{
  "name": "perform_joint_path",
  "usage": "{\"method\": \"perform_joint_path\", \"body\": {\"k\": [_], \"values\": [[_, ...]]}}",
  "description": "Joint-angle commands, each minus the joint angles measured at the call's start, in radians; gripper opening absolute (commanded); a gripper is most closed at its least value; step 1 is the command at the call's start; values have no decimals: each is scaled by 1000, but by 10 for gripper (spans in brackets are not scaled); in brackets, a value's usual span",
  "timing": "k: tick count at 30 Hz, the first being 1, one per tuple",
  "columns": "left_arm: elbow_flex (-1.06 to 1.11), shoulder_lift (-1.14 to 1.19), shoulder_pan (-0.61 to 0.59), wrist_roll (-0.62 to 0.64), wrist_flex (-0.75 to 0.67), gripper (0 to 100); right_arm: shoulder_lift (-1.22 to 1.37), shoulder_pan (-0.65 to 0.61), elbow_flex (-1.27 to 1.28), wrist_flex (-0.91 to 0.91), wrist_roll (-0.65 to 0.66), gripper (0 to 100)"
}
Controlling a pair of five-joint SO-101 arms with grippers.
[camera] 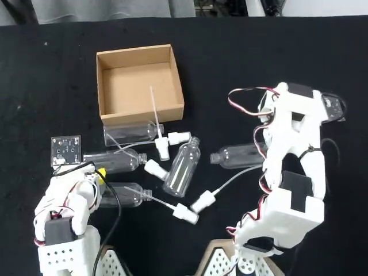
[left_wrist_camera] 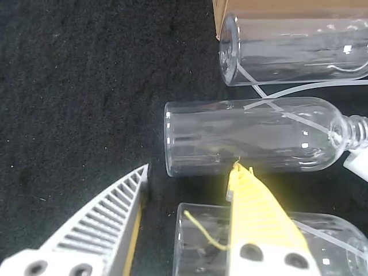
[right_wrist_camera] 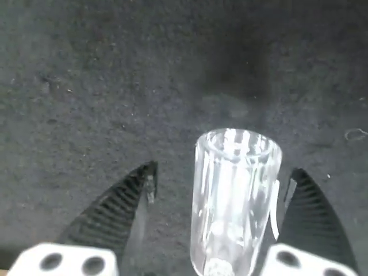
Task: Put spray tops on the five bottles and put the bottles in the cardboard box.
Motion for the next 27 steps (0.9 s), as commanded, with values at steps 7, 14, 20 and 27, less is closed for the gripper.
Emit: {"method": "perform_joint_path", "body": {"k": [7, 14, 20, 27], "values": [[-5, -8, -12, 5, -23, 209, -70, 23, -173, 176, 87, 319], [-5, -8, -12, 5, -23, 209, -70, 17, -314, 345, 201, 319], [-5, -8, -10, 5, -23, 209, -70, 17, -361, 379, 305, 319], [-5, -8, -8, 5, -23, 209, -90, 15, -366, 381, 462, 318]]}}
